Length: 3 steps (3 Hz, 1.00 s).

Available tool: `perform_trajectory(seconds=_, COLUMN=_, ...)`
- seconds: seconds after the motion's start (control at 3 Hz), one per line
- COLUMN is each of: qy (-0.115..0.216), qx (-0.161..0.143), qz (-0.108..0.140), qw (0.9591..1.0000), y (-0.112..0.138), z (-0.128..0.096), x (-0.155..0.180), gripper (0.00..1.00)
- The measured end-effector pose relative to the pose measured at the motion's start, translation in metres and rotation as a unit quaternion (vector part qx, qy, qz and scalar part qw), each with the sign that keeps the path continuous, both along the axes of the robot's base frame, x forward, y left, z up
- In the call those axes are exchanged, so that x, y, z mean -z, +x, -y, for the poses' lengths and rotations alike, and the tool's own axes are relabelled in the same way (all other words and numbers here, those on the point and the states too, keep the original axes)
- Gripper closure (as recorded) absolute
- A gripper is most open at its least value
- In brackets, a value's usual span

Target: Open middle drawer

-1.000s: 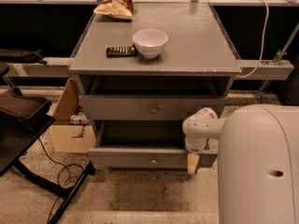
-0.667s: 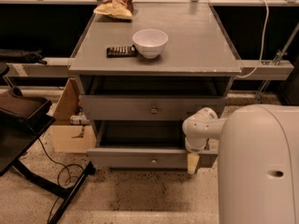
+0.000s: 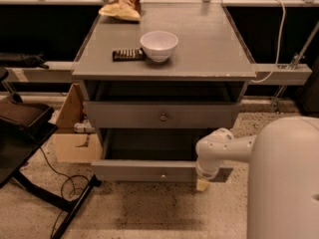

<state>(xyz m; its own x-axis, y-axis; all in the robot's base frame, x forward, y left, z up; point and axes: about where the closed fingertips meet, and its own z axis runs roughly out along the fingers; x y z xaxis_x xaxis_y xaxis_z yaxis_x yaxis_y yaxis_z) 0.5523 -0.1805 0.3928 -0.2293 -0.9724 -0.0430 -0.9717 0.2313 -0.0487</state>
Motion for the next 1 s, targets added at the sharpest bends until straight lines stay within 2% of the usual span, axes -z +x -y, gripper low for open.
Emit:
perform_trajectory(seconds=0.33, qy=0.012, qx=-0.001, qz=-0.02, qw=0.9997, y=-0.018, z=-0.013, x=-0.002, gripper=0.65)
perform_trajectory(seconds=0.67, qy=0.012, qx=-0.001, qz=-0.02, qw=0.9997, y=-0.018, z=-0.013, x=-0.004, gripper=0.88)
perform_trajectory(seconds=1.0, qy=0.03, qx=0.011, qz=-0.051, qw=0.9982, y=-0.056, z=-0.012, x=-0.006, gripper=1.0)
